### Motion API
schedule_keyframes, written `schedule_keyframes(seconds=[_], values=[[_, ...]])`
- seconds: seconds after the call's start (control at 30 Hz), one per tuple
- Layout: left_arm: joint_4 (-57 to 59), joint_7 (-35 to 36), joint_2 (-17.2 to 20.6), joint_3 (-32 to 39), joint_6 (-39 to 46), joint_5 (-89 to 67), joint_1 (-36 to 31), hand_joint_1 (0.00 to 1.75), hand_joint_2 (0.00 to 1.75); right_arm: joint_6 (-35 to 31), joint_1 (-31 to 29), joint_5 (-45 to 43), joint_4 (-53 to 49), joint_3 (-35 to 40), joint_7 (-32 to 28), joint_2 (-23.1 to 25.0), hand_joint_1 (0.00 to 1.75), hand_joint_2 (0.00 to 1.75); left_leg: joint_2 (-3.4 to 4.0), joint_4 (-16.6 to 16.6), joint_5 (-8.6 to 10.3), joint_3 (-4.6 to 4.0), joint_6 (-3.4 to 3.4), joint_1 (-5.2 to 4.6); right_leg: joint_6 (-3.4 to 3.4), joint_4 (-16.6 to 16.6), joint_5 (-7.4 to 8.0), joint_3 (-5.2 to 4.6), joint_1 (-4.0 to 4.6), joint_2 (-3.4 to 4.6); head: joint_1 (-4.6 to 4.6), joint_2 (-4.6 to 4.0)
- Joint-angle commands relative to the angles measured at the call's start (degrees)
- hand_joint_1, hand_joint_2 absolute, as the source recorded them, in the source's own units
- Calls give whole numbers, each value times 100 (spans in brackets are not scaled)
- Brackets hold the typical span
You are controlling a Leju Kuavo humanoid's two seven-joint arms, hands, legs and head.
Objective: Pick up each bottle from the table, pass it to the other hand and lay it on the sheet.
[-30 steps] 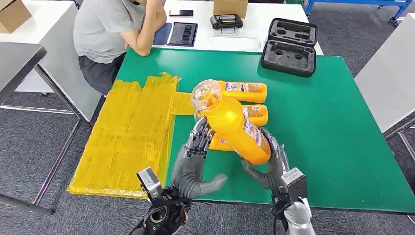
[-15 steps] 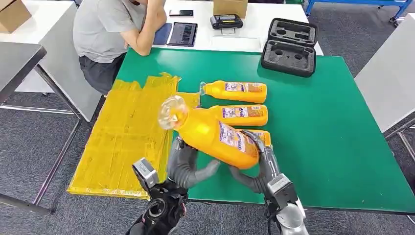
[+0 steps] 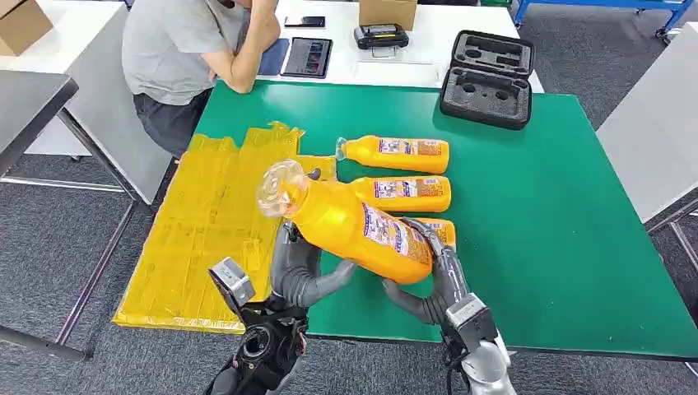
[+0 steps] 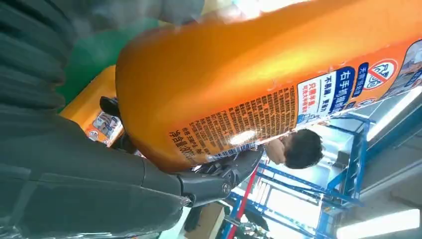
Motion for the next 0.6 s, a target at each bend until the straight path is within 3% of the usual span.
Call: schedule_keyframes(seconds=[0.03, 0.3, 0.57, 0.6], values=[[152, 19, -149, 269, 82, -42, -36, 0, 175, -93, -255, 57, 247, 130, -117, -20, 175, 175, 9, -1, -8, 18, -5, 1, -6, -3, -5, 16, 1, 9, 0, 0], [36, 19, -78, 173, 184, -63, -31, 0, 175, -56, -269, -358, 174, -228, -62, -89, 175, 175, 3, -1, -6, 13, -4, 0, -5, -3, -4, 13, 0, 3, 0, 0], [51, 19, -61, -12, 290, 21, -76, 0, 175, -140, -494, -264, 796, -202, 86, 28, 175, 175, 12, -2, -20, 45, -11, 4, -13, -5, -15, 42, 5, 13, 0, 0], [19, 19, -63, 19, 273, -38, -88, 175, 175, -144, -529, -263, 849, -206, 87, 24, 175, 175, 8, -6, -11, 31, -8, 3, -9, -7, -7, 28, 4, 8, 0, 0]])
